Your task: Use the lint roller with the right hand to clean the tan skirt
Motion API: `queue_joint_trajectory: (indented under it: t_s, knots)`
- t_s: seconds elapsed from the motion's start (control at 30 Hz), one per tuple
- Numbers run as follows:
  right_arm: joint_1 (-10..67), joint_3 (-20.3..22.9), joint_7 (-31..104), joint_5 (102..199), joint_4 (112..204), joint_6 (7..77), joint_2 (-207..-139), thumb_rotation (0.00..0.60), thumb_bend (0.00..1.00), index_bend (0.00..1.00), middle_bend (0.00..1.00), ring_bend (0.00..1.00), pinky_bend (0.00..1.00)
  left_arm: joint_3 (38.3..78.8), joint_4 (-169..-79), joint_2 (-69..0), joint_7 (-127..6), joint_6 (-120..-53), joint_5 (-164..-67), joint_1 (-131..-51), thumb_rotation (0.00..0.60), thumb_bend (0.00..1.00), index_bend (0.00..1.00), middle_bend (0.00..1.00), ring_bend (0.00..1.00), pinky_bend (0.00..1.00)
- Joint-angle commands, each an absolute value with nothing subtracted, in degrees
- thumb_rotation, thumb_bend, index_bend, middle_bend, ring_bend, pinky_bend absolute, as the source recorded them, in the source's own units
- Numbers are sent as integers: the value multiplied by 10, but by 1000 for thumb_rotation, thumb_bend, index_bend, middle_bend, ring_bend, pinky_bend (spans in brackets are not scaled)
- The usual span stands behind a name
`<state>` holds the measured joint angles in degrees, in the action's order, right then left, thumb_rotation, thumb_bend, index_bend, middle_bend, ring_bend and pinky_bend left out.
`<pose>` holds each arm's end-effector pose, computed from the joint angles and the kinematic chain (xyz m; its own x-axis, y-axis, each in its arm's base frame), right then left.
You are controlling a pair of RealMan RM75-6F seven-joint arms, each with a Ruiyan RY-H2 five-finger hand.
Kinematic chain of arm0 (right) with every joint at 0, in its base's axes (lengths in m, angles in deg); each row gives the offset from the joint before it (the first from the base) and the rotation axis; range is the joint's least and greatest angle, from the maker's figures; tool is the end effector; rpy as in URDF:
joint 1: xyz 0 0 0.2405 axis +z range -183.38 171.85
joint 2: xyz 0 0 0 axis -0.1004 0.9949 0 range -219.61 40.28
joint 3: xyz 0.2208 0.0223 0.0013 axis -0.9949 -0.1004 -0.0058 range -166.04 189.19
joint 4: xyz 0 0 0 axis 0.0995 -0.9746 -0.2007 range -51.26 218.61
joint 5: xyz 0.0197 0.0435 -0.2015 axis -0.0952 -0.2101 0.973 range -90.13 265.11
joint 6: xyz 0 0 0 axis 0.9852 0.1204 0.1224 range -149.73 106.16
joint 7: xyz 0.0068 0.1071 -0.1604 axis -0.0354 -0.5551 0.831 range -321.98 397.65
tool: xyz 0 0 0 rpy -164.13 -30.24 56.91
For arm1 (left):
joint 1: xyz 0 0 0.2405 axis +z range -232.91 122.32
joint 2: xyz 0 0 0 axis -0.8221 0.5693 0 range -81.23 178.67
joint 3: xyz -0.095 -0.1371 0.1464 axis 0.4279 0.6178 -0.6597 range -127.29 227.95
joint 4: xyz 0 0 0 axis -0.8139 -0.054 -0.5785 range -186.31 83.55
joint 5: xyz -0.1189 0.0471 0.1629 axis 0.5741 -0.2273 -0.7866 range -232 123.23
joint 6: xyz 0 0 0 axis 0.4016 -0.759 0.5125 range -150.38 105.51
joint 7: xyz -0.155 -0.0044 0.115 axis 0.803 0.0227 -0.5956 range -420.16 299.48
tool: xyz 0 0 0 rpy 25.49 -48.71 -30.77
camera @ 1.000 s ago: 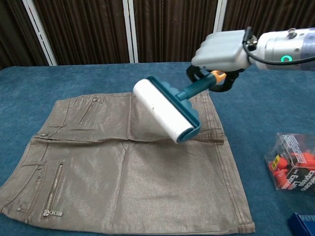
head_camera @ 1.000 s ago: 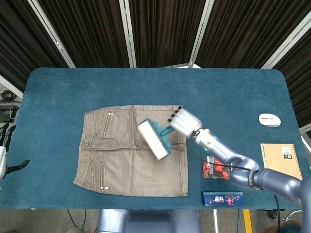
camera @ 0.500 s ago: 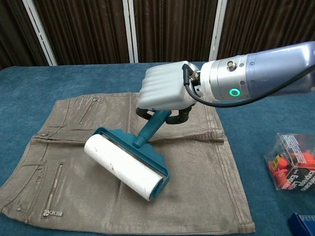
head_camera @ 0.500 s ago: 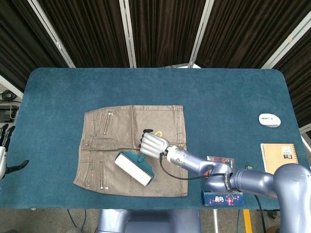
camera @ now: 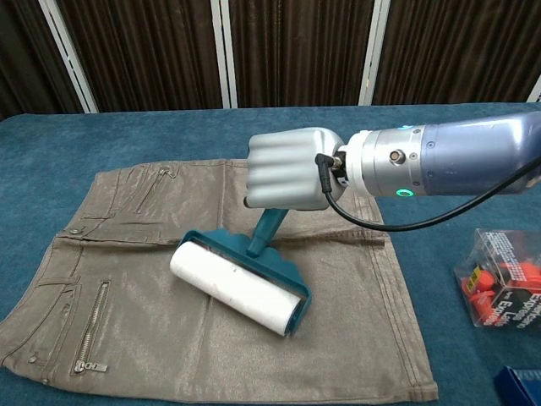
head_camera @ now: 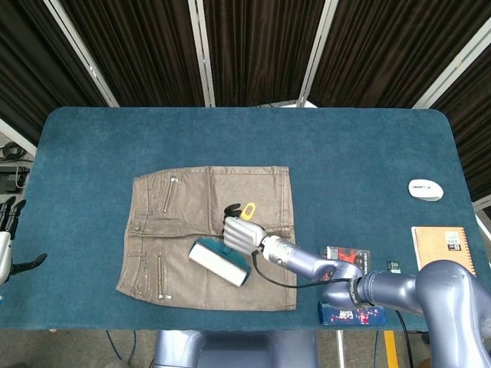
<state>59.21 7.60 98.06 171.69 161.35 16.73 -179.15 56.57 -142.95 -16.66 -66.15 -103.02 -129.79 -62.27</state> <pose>-0.0027 -0.3445 -0.0948 0.7900 0.5943 0.1509 0.3436 -0.6329 0.6938 -0.3026 0.2479 0.1516 0.4483 0.0208 0.8937 0.8844 0.1348 -0.4468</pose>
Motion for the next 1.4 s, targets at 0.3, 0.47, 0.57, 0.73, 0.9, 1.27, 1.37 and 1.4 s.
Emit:
queue_joint_trajectory:
  t_s: [0.3, 0.47, 0.57, 0.73, 0.9, 1.27, 1.37, 1.4]
  knots:
    - [571, 73, 1093, 1635, 1519, 185, -1805, 600, 802, 591, 600, 527, 423, 565, -1431, -168, -665, -1028, -1296, -625, 600, 0, 0, 0, 0, 0]
    - [572, 65, 1111, 1606, 1482, 189, -1807, 600, 801, 591, 601, 527, 422, 565, -1431, -169, -667, -1027, -1294, -626, 600, 0, 0, 0, 0, 0]
    - [571, 67, 1125, 1595, 1469, 192, -1808, 600, 801, 592, 600, 527, 422, 566, -1431, -169, -668, -1026, -1293, -626, 600, 0, 0, 0, 0, 0]
    - [569, 77, 1142, 1588, 1477, 197, -1809, 600, 801, 592, 601, 528, 423, 565, -1431, -170, -669, -1025, -1293, -627, 600, 0, 0, 0, 0, 0]
    - [570, 89, 1170, 1588, 1513, 208, -1808, 600, 801, 594, 600, 530, 423, 565, -1433, -169, -669, -1028, -1295, -626, 600, 0, 0, 0, 0, 0]
    - [575, 122, 1263, 1603, 1657, 239, -1797, 600, 801, 595, 601, 532, 426, 564, -1434, -167, -666, -1028, -1296, -626, 600, 0, 0, 0, 0, 0]
    - [575, 130, 1284, 1602, 1684, 246, -1798, 600, 803, 594, 601, 533, 426, 564, -1434, -167, -665, -1028, -1296, -626, 600, 0, 0, 0, 0, 0]
    - [574, 133, 1291, 1601, 1692, 248, -1798, 600, 802, 594, 601, 533, 427, 564, -1433, -167, -665, -1027, -1296, -626, 600, 0, 0, 0, 0, 0]
